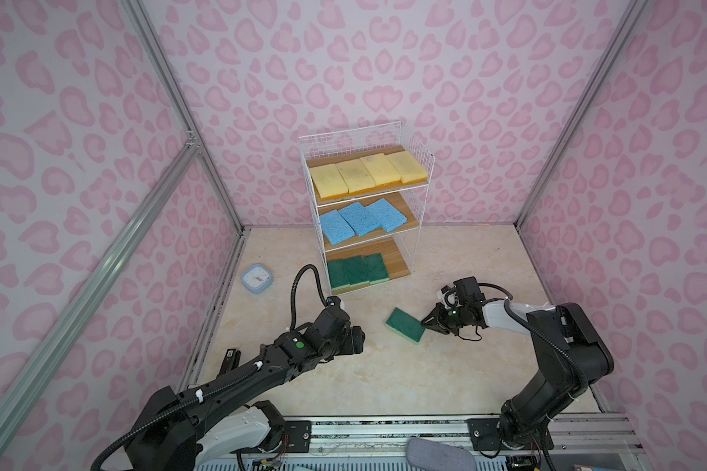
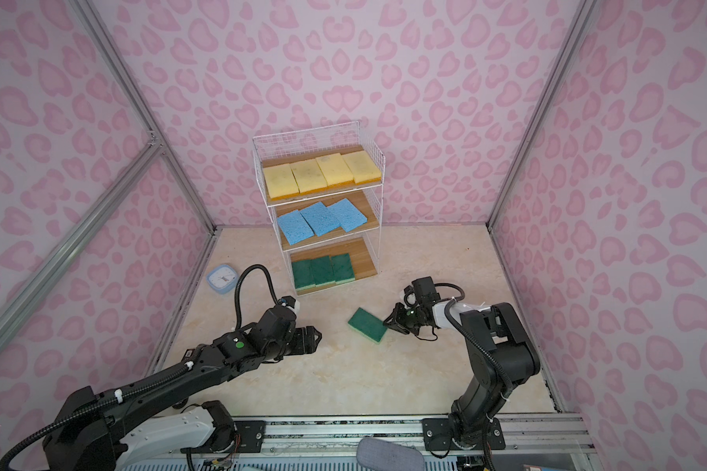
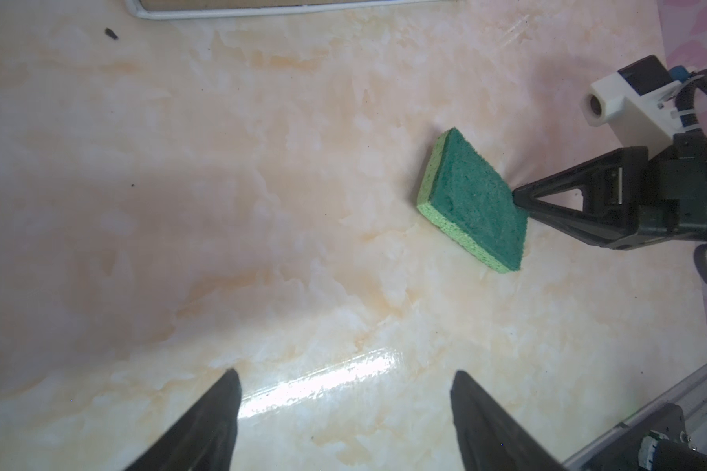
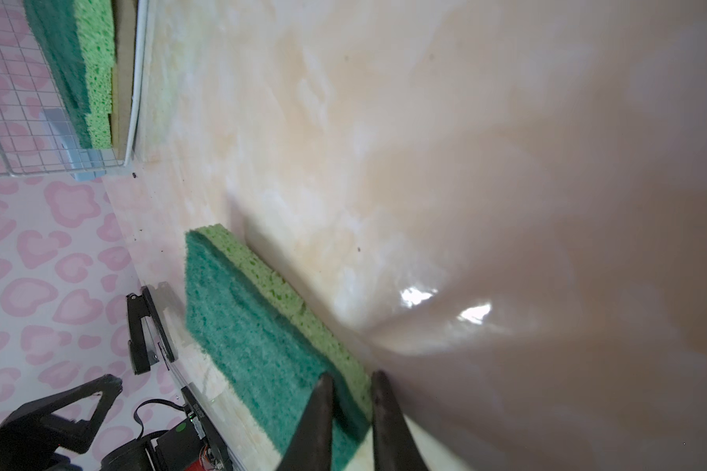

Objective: Arrange cleaning sponges on a shelf
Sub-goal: Pick up the cleaning sponge at the center of the table.

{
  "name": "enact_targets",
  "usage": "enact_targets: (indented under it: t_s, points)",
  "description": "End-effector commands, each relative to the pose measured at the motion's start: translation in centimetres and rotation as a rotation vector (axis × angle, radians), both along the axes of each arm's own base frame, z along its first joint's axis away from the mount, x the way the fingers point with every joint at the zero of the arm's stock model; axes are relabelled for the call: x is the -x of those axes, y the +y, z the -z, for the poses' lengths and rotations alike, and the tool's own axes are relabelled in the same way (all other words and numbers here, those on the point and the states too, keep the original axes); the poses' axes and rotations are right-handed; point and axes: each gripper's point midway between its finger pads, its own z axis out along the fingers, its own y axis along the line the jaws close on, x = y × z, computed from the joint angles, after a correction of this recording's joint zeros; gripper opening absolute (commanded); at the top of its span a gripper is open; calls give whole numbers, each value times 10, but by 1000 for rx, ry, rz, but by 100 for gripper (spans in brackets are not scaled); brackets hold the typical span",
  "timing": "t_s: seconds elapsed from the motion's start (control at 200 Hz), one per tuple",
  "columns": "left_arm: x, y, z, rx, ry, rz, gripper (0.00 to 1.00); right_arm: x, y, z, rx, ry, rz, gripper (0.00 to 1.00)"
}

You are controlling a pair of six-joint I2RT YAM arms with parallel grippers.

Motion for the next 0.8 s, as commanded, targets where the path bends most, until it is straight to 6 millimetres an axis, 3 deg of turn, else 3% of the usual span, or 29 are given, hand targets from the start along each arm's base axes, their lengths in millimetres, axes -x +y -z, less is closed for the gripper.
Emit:
enact_targets:
  t_s: [0.0,0.135,0.37,0.67,0.795]
  points:
    - [7,12,5,-12,3,-26,82,2,1,3,-13,22,25,11]
    - [16,22,6,-4,-1,-38,82,1,2,-3,-46,17,60,0]
    - [27,34,-4,12,-32,-35,82,-9,3,-35,-143,-50,235,0]
    - [30,45,-34,1,-82,-29,82,-38,-33,-113,-143,-297,658,0]
    - [29,50,-55,-22,-104,-21,82,-51,-31,-145,-28,-439,760,0]
